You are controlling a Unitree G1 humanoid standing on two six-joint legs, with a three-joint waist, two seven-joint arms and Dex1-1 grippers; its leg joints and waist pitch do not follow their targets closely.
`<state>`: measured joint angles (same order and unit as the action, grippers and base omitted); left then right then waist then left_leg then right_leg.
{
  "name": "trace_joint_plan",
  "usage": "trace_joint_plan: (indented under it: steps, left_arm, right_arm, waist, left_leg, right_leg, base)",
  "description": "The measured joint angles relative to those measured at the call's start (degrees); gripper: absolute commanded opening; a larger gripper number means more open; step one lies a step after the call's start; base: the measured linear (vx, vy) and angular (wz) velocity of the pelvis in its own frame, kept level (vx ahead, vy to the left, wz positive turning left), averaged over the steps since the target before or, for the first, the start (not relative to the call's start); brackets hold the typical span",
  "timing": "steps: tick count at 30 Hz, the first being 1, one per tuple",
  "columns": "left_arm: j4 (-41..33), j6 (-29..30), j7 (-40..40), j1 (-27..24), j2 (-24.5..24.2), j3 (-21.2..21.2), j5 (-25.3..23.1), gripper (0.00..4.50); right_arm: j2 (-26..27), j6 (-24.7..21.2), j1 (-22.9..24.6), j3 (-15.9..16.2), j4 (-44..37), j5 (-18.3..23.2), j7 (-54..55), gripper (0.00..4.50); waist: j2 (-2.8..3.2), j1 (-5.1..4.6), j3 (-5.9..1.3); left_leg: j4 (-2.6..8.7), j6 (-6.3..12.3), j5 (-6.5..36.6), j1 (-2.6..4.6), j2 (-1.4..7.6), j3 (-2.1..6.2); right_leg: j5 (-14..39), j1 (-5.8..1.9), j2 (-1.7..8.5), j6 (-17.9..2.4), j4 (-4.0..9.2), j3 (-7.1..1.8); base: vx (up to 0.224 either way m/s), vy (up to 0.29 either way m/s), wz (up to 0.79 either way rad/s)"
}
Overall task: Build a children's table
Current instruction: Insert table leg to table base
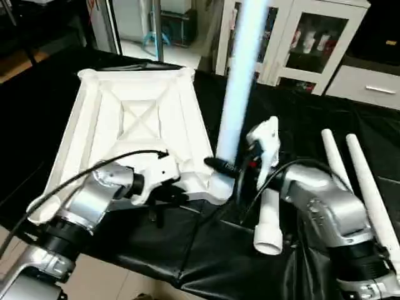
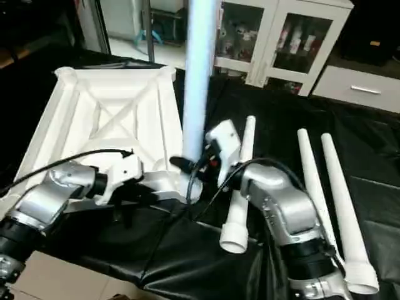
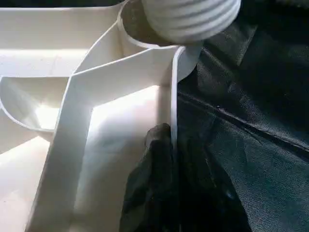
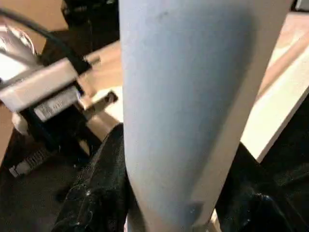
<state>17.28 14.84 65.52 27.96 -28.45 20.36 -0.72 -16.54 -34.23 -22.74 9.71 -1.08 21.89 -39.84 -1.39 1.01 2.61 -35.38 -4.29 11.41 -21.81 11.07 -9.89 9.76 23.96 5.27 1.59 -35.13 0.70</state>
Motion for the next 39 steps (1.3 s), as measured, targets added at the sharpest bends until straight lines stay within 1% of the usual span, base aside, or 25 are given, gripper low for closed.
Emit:
trace_joint_plan:
  steps: [2, 7, 13, 17, 20, 24, 27, 31, 33, 36, 39]
  left_arm:
    - [-0.3, 0.0, -0.2, -0.3, 0.0, -0.2, 0.0, 0.0]
    - [-1.4, 0.6, -0.7, -0.9, -0.1, -0.3, 0.0, 0.0]
    - [-2.5, 1.3, -0.9, -1.5, -0.5, -0.5, -0.1, 0.0]
    - [-2.5, 1.6, -0.9, -1.7, -0.5, -0.8, -0.1, 0.0]
    - [-2.5, 1.7, -0.9, -1.7, -0.5, -0.9, -0.1, 0.0]
    - [-2.5, 1.9, -0.9, -1.7, -0.5, -0.9, -0.1, 0.0]
    - [-2.5, 2.2, -0.9, -1.7, -0.4, -1.0, -0.1, 0.0]
    - [-2.5, 2.2, -1.0, -1.7, -0.4, -1.0, -0.1, 0.0]
    - [-2.5, 2.2, -1.0, -1.7, -0.3, -1.0, -0.1, 0.0]
    - [-2.4, 2.3, -1.1, -1.7, 0.2, -1.0, -0.2, 0.0]
    - [-2.3, 2.3, -1.2, -1.8, 0.6, -1.0, -0.2, 0.0]
  right_arm:
    - [0.0, 0.2, -0.7, 0.3, 0.9, -0.5, 0.0, 1.82]
    - [0.1, 2.3, -2.8, 1.4, 4.4, -2.4, -0.1, 1.82]
    - [1.2, 3.1, -5.3, 1.8, 8.2, -2.9, -0.7, 1.82]
    - [1.9, 3.6, -5.7, 1.7, 9.5, -2.9, -1.0, 1.82]
    - [2.3, 3.6, -5.6, 1.0, 10.3, -2.2, -1.1, 1.82]
    - [2.4, 4.0, -4.4, -0.4, 10.4, -1.5, -1.1, 1.82]
    - [2.8, 5.1, -3.7, -0.7, 10.6, -1.4, -1.0, 1.82]
    - [3.9, 6.5, -1.9, -2.6, 10.8, -0.5, -0.5, 1.82]
    - [4.3, 7.4, -1.0, -3.2, 10.8, 0.0, -0.2, 1.82]
    - [5.4, 9.7, 1.8, -4.9, 10.2, 1.0, 0.3, 1.82]
    - [6.2, 11.9, 3.5, -5.5, 10.0, 1.1, 0.8, 1.82]
  waist:
    - [-0.01, 0.02, 0.0]
    - [-0.04, 0.06, -0.02]
    - [-0.11, -0.27, -0.05]
    - [-0.19, -0.61, -0.11]
    - [-0.25, -0.7, -0.14]
    - [-0.25, -0.66, -0.17]
    - [-0.25, -0.67, -0.17]
    - [-0.26, -0.69, -0.18]
    - [-0.23, -0.69, -0.2]
    - [-0.15, -0.58, -0.3]
    - [-0.09, -0.58, -0.39]
  left_leg:
    - [0.0, 0.0, 0.0, 0.0, 0.0, -0.01]
    - [0.0, 0.01, 0.0, -0.01, 0.0, -0.03]
    - [0.01, 0.02, 0.0, -0.02, 0.01, -0.05]
    - [0.0, 0.01, 0.0, 0.0, 0.01, -0.03]
    - [0.0, 0.02, 0.0, 0.01, 0.0, -0.03]
    - [0.01, 0.01, 0.0, 0.0, 0.0, -0.03]
    - [0.01, 0.02, 0.0, 0.02, 0.01, -0.03]
    - [0.0, 0.02, 0.0, 0.02, 0.0, -0.03]
    - [0.01, 0.01, 0.0, 0.02, 0.0, -0.03]
    - [0.02, 0.03, 0.0, 0.01, 0.0, -0.02]
    - [0.02, 0.04, 0.0, 0.01, -0.02, -0.02]
  right_leg:
    - [0.0, 0.0, 0.0, 0.0, 0.01, 0.0]
    - [0.0, 0.0, 0.0, 0.0, 0.05, 0.0]
    - [0.0, 0.01, 0.0, 0.0, 0.03, 0.0]
    - [0.0, 0.0, 0.0, 0.0, 0.02, -0.01]
    - [0.0, -0.01, 0.0, 0.0, 0.03, -0.01]
    - [0.0, -0.01, 0.0, 0.0, 0.04, -0.01]
    - [0.0, -0.02, 0.0, 0.0, 0.04, 0.0]
    - [0.0, -0.04, 0.0, 0.0, 0.07, -0.01]
    - [0.0, -0.04, 0.0, 0.0, 0.07, -0.01]
    - [0.0, -0.05, 0.01, 0.0, 0.13, -0.01]
    - [0.0, -0.07, 0.02, 0.0, 0.14, 0.0]
  base:
    - [0.0, 0.0, 0.0]
    - [0.0, 0.0, 0.0]
    - [0.0, 0.0, 0.0]
    - [0.0, 0.0, 0.0]
    - [0.0, 0.0, 0.0]
    - [0.0, 0.0, 0.0]
    - [0.0, 0.0, 0.0]
    - [0.0, 0.0, 0.0]
    - [0.0, 0.0, 0.0]
    - [0.0, 0.0, 0.0]
    - [0.0, 0.0, 0.0]
